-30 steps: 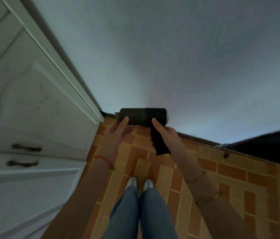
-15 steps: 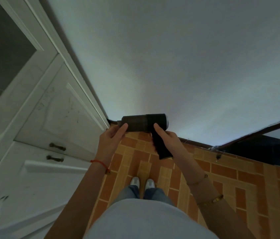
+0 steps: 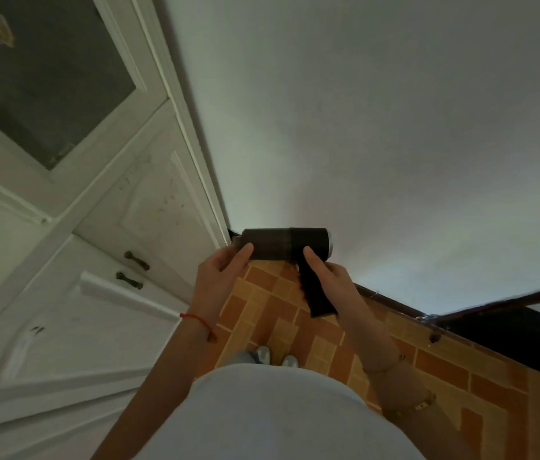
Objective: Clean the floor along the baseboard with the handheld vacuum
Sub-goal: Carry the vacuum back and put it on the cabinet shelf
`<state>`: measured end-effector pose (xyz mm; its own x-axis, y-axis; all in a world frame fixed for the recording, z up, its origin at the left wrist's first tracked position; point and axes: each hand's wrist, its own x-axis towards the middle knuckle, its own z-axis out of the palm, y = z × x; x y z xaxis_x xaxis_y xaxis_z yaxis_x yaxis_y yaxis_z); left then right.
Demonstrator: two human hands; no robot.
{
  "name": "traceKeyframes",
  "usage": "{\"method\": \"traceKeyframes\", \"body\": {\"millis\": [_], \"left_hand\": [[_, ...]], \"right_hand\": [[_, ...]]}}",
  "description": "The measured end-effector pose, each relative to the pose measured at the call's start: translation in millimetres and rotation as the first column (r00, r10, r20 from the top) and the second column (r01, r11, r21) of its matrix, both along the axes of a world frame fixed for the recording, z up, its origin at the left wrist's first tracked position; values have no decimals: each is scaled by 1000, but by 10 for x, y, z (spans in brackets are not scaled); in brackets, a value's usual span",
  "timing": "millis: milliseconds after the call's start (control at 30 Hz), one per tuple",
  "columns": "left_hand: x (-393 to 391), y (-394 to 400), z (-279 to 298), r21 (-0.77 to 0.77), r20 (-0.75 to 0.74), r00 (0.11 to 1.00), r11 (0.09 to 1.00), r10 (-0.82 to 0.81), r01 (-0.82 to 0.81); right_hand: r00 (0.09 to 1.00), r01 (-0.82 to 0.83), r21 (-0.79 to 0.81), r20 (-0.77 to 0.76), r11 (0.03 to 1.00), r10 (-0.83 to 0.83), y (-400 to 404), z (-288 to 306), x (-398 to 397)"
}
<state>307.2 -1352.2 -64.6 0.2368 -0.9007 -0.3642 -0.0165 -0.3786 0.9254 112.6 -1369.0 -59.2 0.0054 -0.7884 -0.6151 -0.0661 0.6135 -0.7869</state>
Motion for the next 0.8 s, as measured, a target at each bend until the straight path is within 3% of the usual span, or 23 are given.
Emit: {"method": "traceKeyframes", "body": {"millis": [300, 467, 567, 700, 800], "left_hand": [[382, 824, -81, 33, 0, 940, 939, 342, -341], [621, 1471, -46, 22, -75, 819, 822, 569, -569], [764, 1860, -36, -4, -106, 733, 736, 672, -677], [974, 2446, -26, -23, -137, 619, 622, 774, -783], [1165, 2938, -22, -35, -125, 564, 564, 817, -825]], "right_hand": [[931, -365, 48, 44, 930, 364, 229, -69, 536], [835, -545, 71, -47, 836, 548, 472, -134, 1044], [729, -673, 66, -108, 737, 676, 538, -707, 1274], [645, -763, 67, 15, 643, 764, 1117, -79, 1781], [563, -826, 29, 100, 563, 821, 1504, -13, 2090]]}}
